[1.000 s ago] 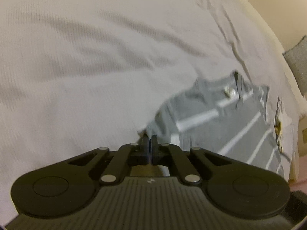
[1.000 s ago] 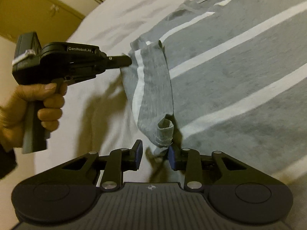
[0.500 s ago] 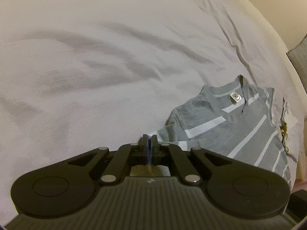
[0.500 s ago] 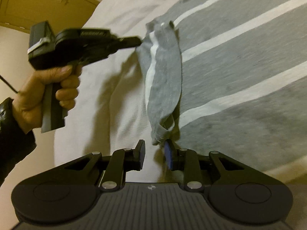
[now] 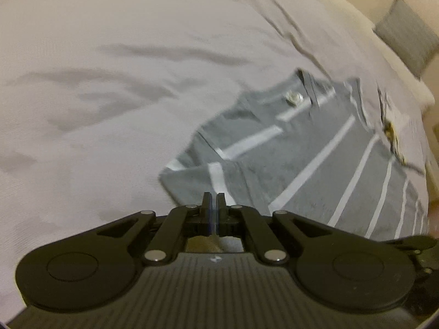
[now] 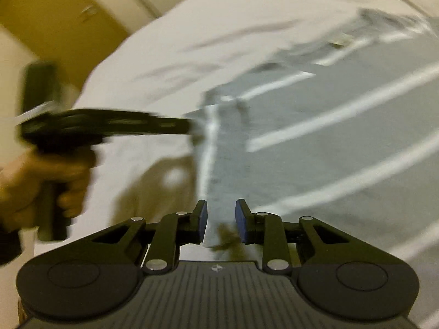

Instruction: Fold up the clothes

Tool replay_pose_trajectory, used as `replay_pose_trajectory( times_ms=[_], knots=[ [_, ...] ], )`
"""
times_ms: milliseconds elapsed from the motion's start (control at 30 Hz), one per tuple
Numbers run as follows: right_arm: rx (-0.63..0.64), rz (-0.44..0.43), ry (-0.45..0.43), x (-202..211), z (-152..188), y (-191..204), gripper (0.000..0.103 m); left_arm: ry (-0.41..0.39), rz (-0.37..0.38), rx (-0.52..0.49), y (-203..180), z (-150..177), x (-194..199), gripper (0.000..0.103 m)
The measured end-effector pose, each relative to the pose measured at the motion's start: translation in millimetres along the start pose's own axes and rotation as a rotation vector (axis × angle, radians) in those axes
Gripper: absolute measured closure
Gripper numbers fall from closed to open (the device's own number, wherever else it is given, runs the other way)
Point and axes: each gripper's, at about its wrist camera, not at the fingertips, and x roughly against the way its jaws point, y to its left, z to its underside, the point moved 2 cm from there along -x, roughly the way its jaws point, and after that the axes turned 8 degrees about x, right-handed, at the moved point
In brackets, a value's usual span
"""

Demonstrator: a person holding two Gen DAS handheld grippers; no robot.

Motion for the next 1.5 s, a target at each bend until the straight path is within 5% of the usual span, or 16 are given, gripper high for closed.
replay_pose_trajectory(
  times_ms=[200,367,567,800,1000,1300,1500],
  knots=[
    [0.076,0.064,0.095,-38.8,9.2,-5.3,0.076,-0.015,-0.05,0.026,23.2,-12.5,-21.4,0.103],
    [0.097,0.065,0.11,-14.1,18.6,1.0,0.075,-0.076,-0.107,0.093,38.8,-22.7,-0.8,0.103],
    [0.099,0.093,0.122,37.4,36.5,2.5,0.075,-0.114,-0.118,0.088,15.2,-2.5,51.3,0.103],
    [0.08,0.175,0.107,113.5,60.7,-14.7,0.073,-0.048,-0.133,0.0,-47.4,66.0,67.0,0.097],
    [0.077,0.225,0.099,176.3,80.0,-39.5,0.068,-0.01,-0.184,0.041,-100.9,113.6,66.0,0.095],
    [0.132,0.208,0.014,271.5,66.7,-161.5,0.06,-0.082,-0.365,0.086,-229.4,135.8,51.3,0.07],
    [0.107,0.286,-0.033,342.7,24.4,-263.6,0.052,-0.065,-0.388,-0.103,-362.4,125.1,-6.6,0.058]
  ],
)
